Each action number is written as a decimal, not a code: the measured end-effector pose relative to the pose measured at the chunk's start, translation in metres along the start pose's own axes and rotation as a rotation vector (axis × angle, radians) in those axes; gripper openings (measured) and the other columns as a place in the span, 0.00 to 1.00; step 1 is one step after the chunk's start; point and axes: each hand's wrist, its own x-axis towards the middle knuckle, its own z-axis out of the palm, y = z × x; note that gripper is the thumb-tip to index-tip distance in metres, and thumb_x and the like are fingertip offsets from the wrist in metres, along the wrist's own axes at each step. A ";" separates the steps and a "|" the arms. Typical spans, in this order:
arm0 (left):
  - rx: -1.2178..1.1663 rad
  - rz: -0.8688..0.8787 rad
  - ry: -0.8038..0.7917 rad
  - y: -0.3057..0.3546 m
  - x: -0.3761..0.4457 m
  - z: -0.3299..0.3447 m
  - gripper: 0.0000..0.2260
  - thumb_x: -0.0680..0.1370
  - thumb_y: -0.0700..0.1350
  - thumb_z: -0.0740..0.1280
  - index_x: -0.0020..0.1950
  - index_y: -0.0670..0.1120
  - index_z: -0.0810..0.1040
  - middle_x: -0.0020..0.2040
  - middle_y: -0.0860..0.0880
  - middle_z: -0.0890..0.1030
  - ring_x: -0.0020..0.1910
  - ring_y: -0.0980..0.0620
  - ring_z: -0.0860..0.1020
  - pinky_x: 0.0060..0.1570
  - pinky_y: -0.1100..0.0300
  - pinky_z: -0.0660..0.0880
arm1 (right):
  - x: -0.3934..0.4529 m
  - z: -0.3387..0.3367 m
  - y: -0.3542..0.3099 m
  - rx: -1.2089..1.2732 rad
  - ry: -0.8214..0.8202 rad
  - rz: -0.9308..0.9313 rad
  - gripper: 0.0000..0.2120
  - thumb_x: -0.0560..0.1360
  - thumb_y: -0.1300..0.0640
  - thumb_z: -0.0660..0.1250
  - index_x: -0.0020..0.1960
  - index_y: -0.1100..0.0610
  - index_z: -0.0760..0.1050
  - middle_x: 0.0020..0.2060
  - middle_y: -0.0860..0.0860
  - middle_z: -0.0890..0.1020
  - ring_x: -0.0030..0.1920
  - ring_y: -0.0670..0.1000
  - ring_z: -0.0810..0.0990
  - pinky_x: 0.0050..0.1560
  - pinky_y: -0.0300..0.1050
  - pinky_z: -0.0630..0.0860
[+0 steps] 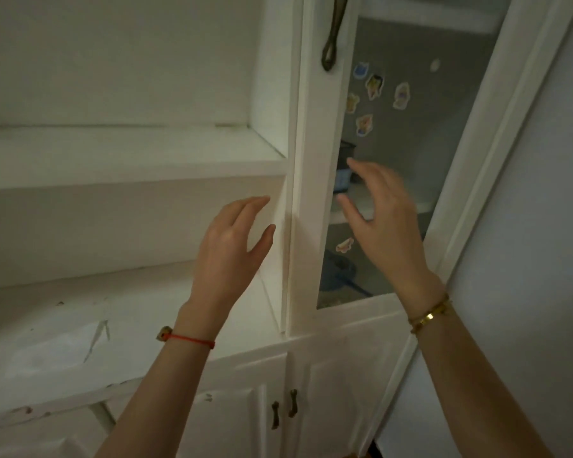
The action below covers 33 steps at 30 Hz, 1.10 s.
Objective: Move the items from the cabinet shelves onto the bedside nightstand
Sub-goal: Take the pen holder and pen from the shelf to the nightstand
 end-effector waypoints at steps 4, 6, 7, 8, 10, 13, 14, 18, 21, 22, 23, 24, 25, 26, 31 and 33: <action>0.024 -0.002 0.081 0.003 0.030 0.006 0.20 0.78 0.46 0.69 0.69 0.43 0.75 0.65 0.47 0.78 0.65 0.50 0.75 0.64 0.62 0.70 | 0.058 -0.002 -0.005 0.023 0.127 -0.056 0.21 0.78 0.55 0.66 0.70 0.59 0.70 0.64 0.54 0.75 0.66 0.51 0.70 0.68 0.36 0.63; 0.030 0.017 0.098 0.008 0.040 0.008 0.22 0.78 0.48 0.68 0.71 0.44 0.73 0.67 0.47 0.76 0.67 0.52 0.74 0.66 0.61 0.70 | 0.080 -0.003 -0.010 0.027 0.189 -0.074 0.22 0.79 0.54 0.66 0.70 0.59 0.70 0.65 0.54 0.75 0.67 0.51 0.70 0.69 0.38 0.64; 0.030 0.026 0.106 0.010 0.044 0.009 0.23 0.78 0.49 0.68 0.71 0.44 0.73 0.68 0.47 0.76 0.67 0.52 0.73 0.67 0.60 0.70 | 0.090 -0.004 -0.013 0.028 0.221 -0.085 0.22 0.78 0.54 0.66 0.70 0.60 0.70 0.65 0.55 0.75 0.66 0.51 0.71 0.69 0.40 0.66; 0.028 0.030 0.110 0.012 0.047 0.010 0.23 0.78 0.49 0.68 0.72 0.44 0.72 0.68 0.47 0.75 0.67 0.52 0.73 0.67 0.59 0.71 | 0.099 -0.005 -0.016 0.030 0.249 -0.095 0.22 0.78 0.54 0.67 0.70 0.60 0.70 0.64 0.56 0.75 0.66 0.52 0.71 0.68 0.42 0.67; 0.021 0.027 0.108 0.016 0.053 0.012 0.25 0.77 0.49 0.69 0.72 0.44 0.71 0.69 0.47 0.75 0.68 0.52 0.73 0.68 0.59 0.71 | 0.117 -0.006 -0.022 0.037 0.281 -0.110 0.22 0.79 0.53 0.66 0.70 0.60 0.70 0.63 0.56 0.75 0.65 0.52 0.72 0.67 0.45 0.69; 0.006 0.020 0.098 0.021 0.059 0.017 0.26 0.77 0.49 0.71 0.73 0.43 0.71 0.69 0.47 0.75 0.68 0.51 0.74 0.68 0.58 0.71 | 0.137 -0.007 -0.030 0.069 0.295 -0.122 0.21 0.78 0.54 0.67 0.69 0.61 0.71 0.61 0.56 0.75 0.63 0.52 0.72 0.65 0.44 0.71; 0.005 0.025 0.097 0.022 0.061 0.019 0.26 0.76 0.48 0.71 0.72 0.43 0.71 0.69 0.46 0.75 0.68 0.51 0.74 0.68 0.59 0.70 | 0.141 -0.006 -0.032 0.082 0.303 -0.124 0.21 0.78 0.55 0.67 0.68 0.61 0.71 0.60 0.55 0.75 0.62 0.52 0.73 0.64 0.44 0.72; -0.018 0.045 0.085 0.026 0.067 0.027 0.25 0.76 0.46 0.72 0.72 0.42 0.72 0.69 0.46 0.75 0.67 0.50 0.75 0.66 0.58 0.73 | 0.152 -0.001 -0.032 0.119 0.310 -0.095 0.18 0.76 0.56 0.69 0.65 0.60 0.74 0.55 0.54 0.75 0.55 0.48 0.74 0.58 0.35 0.72; -0.042 0.041 0.058 0.027 0.069 0.031 0.25 0.77 0.45 0.72 0.72 0.43 0.71 0.70 0.47 0.73 0.69 0.51 0.73 0.67 0.61 0.71 | 0.159 0.004 -0.031 0.149 0.333 -0.078 0.15 0.75 0.57 0.70 0.60 0.60 0.75 0.51 0.52 0.75 0.49 0.44 0.73 0.52 0.26 0.68; -0.039 0.036 0.053 0.027 0.069 0.032 0.25 0.77 0.45 0.71 0.73 0.43 0.71 0.71 0.47 0.73 0.69 0.52 0.73 0.67 0.63 0.70 | 0.161 0.005 -0.030 0.167 0.347 -0.066 0.14 0.74 0.58 0.71 0.58 0.60 0.75 0.50 0.52 0.75 0.48 0.44 0.73 0.51 0.26 0.67; -0.036 0.031 0.049 0.027 0.068 0.033 0.25 0.77 0.45 0.71 0.73 0.43 0.71 0.71 0.47 0.72 0.69 0.52 0.72 0.67 0.65 0.68 | 0.163 0.005 -0.031 0.190 0.358 -0.052 0.12 0.74 0.58 0.71 0.55 0.59 0.75 0.49 0.52 0.75 0.46 0.44 0.73 0.50 0.26 0.67; -0.035 0.027 0.045 0.027 0.068 0.034 0.25 0.77 0.45 0.71 0.73 0.43 0.71 0.71 0.47 0.72 0.69 0.52 0.72 0.67 0.65 0.67 | 0.165 0.006 -0.031 0.210 0.363 -0.040 0.11 0.73 0.59 0.72 0.53 0.59 0.74 0.48 0.51 0.75 0.45 0.44 0.73 0.48 0.25 0.68; -0.037 0.026 0.039 0.026 0.068 0.035 0.26 0.77 0.45 0.71 0.73 0.43 0.70 0.72 0.47 0.71 0.69 0.52 0.72 0.66 0.65 0.67 | 0.167 0.005 -0.030 0.225 0.364 -0.033 0.10 0.73 0.60 0.72 0.52 0.58 0.74 0.46 0.51 0.75 0.43 0.44 0.73 0.47 0.26 0.68; -0.042 0.027 0.033 0.026 0.067 0.036 0.26 0.77 0.45 0.71 0.73 0.44 0.70 0.72 0.47 0.71 0.69 0.52 0.72 0.66 0.65 0.67 | 0.168 0.005 -0.030 0.234 0.365 -0.033 0.09 0.73 0.60 0.72 0.50 0.58 0.73 0.46 0.51 0.74 0.42 0.44 0.72 0.46 0.26 0.68; -0.065 0.038 0.039 0.023 0.062 0.039 0.27 0.77 0.46 0.71 0.74 0.44 0.70 0.74 0.47 0.70 0.72 0.51 0.70 0.66 0.60 0.71 | 0.169 0.003 -0.030 0.230 0.356 -0.049 0.09 0.72 0.62 0.71 0.48 0.57 0.73 0.44 0.52 0.74 0.40 0.39 0.71 0.44 0.24 0.67; -0.071 0.044 0.043 0.023 0.061 0.039 0.27 0.76 0.46 0.72 0.74 0.43 0.70 0.74 0.46 0.70 0.72 0.50 0.70 0.66 0.57 0.73 | 0.168 0.003 -0.030 0.218 0.363 -0.044 0.08 0.72 0.63 0.71 0.48 0.58 0.73 0.44 0.52 0.74 0.40 0.38 0.70 0.44 0.24 0.67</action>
